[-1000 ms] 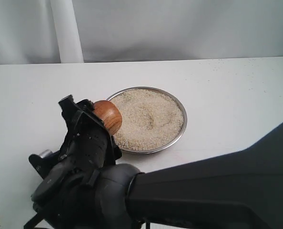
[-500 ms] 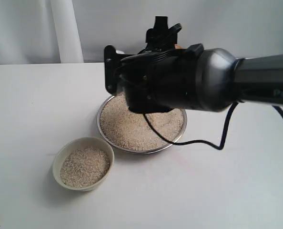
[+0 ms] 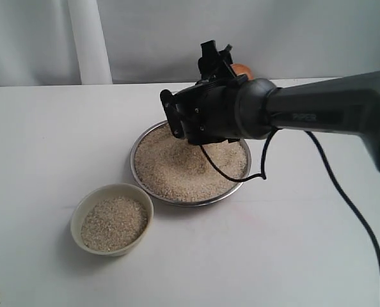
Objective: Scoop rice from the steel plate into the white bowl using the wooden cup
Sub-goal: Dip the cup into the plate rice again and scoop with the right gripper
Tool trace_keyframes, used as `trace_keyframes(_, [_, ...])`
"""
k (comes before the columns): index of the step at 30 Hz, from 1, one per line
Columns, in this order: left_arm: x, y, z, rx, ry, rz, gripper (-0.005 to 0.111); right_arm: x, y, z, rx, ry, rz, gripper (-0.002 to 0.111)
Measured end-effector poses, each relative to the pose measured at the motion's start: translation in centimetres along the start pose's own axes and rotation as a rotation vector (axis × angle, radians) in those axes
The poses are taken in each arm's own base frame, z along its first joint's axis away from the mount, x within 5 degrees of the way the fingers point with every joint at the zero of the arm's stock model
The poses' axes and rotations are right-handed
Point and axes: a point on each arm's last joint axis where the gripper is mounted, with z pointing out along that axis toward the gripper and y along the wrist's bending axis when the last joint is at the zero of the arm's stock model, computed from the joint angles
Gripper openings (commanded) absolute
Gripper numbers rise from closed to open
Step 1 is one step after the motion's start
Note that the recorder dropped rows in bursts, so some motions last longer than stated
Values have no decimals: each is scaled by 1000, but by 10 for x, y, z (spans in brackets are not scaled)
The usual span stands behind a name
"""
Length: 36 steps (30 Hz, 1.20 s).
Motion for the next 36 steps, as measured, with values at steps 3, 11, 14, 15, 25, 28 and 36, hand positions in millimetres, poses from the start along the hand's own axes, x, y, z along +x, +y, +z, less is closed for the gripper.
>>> trace_keyframes(3, [0,0,0,0,0,0,0,-12,8,11,-3,-4,-63,0])
trace_keyframes(11, [0,0,0,0,0,0,0,-25,27,24,-22,-1,-155,0])
trace_keyframes(14, [0,0,0,0,0,0,0,-26,29,25,-27,-1,-163,0])
trace_keyframes(15, [0,0,0,0,0,0,0,-27,31,26,-28,0,-165,0])
trace_keyframes(25, [0,0,0,0,0,0,0,-32,40,29,-71,-34,-158,0])
trace_keyframes(28, [0,0,0,0,0,0,0,-34,42,29,-83,-46,-153,0])
trace_keyframes(36, [0,0,0,0,0,0,0,-38,47,30,-109,-61,-165,0])
